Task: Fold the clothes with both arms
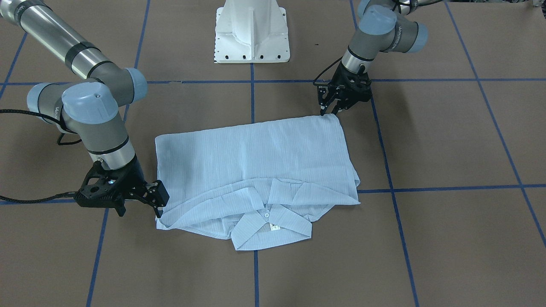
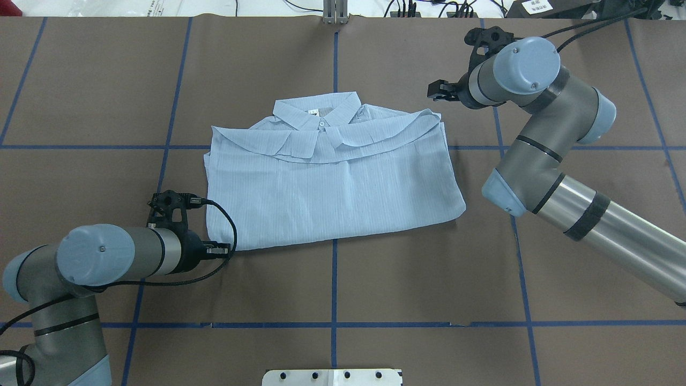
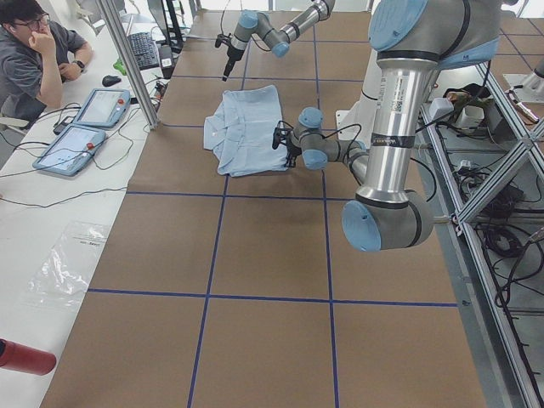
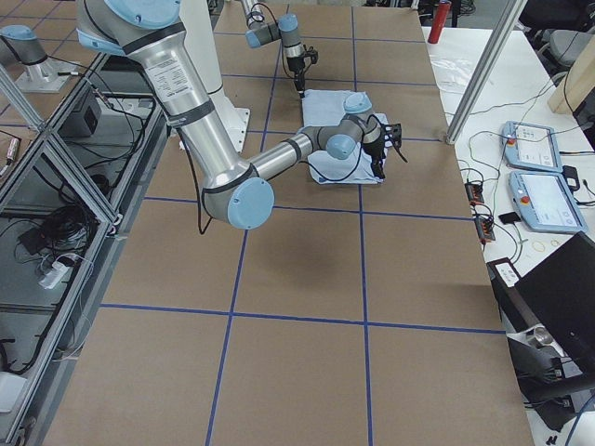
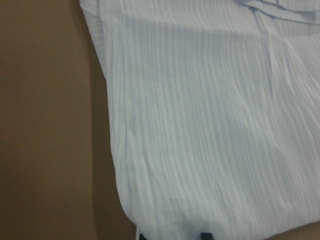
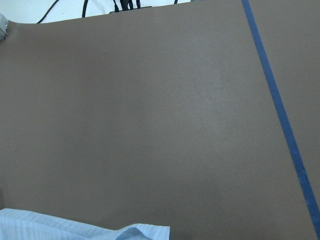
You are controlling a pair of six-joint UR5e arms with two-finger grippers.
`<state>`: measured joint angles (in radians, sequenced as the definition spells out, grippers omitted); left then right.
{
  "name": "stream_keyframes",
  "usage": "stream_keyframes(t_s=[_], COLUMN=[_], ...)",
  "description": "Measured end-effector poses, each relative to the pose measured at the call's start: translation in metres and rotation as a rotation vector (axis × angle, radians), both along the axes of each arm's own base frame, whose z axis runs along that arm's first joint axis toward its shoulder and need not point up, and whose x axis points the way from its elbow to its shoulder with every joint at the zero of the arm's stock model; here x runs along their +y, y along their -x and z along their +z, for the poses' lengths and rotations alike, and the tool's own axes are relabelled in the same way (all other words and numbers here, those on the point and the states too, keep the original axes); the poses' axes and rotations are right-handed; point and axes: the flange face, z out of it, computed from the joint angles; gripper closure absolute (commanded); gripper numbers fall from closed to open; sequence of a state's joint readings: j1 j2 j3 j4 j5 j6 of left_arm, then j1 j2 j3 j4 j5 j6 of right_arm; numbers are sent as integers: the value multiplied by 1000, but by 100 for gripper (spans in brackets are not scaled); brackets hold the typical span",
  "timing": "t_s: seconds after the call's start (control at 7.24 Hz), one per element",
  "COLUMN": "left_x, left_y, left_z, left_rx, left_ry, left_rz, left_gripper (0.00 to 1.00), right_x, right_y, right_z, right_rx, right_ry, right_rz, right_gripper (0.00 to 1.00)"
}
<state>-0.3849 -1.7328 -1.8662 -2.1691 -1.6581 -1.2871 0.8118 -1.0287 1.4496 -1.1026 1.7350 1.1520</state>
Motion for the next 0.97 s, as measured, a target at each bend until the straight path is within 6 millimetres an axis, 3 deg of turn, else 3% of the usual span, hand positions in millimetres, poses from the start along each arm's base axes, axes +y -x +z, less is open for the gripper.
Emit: stream_keyframes(t_s=[0.41,0.69,0.97], left_x=[-9,-44,-83], left_y=[9,36,60], left_z=[-2,7,28], left_rx=[-4,-47,-121], left_ry=[-24,-81,-138], left_rz=[-7,-47,-76], left_gripper=[100,100,100], right_x=[0,1,2], right_y=[1,2,4], right_z=[-1,-1,-5], right_rx=[-1,-2,-8], right_ry=[-1,-1,-3], right_rz=[-1,-3,-5], right_gripper=[0,0,0])
